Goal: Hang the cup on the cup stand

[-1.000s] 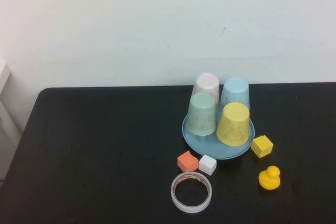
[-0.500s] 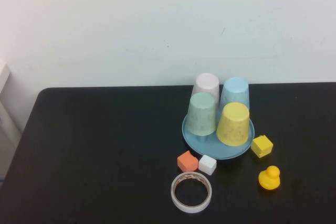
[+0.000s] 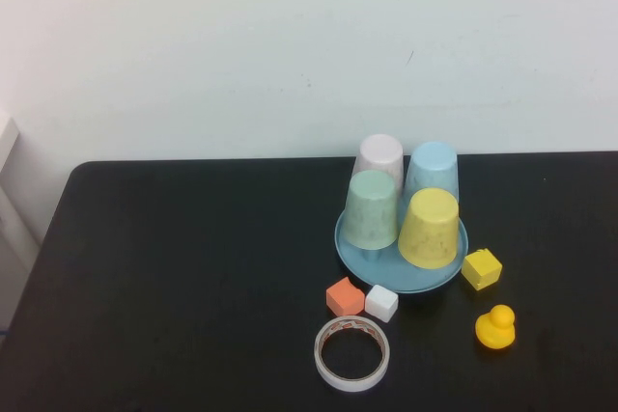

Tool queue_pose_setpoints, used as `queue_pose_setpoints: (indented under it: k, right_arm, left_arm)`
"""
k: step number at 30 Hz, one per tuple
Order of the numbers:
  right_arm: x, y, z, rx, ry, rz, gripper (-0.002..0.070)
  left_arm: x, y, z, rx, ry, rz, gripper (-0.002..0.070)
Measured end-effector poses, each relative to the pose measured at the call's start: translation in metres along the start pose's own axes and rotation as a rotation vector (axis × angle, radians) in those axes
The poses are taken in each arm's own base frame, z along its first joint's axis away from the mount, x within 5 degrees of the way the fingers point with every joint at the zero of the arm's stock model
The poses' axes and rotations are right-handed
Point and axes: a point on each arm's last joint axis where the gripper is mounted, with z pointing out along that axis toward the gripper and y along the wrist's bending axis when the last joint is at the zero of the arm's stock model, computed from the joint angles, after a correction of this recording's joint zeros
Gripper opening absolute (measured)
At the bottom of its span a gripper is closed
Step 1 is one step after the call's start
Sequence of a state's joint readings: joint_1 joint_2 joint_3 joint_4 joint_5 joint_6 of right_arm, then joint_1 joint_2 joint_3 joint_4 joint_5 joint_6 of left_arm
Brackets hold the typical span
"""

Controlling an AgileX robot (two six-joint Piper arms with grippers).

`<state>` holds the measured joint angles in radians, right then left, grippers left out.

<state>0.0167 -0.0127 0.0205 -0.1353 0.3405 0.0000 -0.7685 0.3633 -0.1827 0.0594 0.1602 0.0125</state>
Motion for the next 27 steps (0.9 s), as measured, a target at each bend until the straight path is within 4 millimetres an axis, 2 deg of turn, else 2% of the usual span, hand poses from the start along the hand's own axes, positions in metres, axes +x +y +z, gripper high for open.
queue_pose_setpoints:
  k: [5, 11, 14, 20, 21, 27]
  right_arm:
    - [0.0, 0.0, 0.0, 0.0, 0.0, 0.0, -0.0001]
    - [0.0, 0.0, 0.0, 0.0, 0.0, 0.0, -0.0001]
    - [0.0, 0.0, 0.0, 0.0, 0.0, 0.0, -0.0001]
    - [0.0, 0.0, 0.0, 0.0, 0.0, 0.0, -0.0001]
    - [0.0, 0.0, 0.0, 0.0, 0.0, 0.0, -0.0001]
    - [0.0, 0.0, 0.0, 0.0, 0.0, 0.0, -0.0001]
  left_arm:
    - [0.006, -0.001, 0.002, 0.001, -0.007, 0.006, -0.0001]
    - [0.037, 0.005, 0.004, -0.089, -0.031, 0.052, -0.0001]
    - [0.046, 0.013, -0.001, -0.222, -0.071, 0.015, -0.0001]
    - [0.041, 0.027, -0.02, -0.503, -0.199, -0.028, -0.0001]
    - [0.043, 0.03, -0.027, -0.592, -0.212, -0.039, -0.0001]
    - [0.05, 0.035, -0.035, -0.76, -0.197, -0.138, -0.0001]
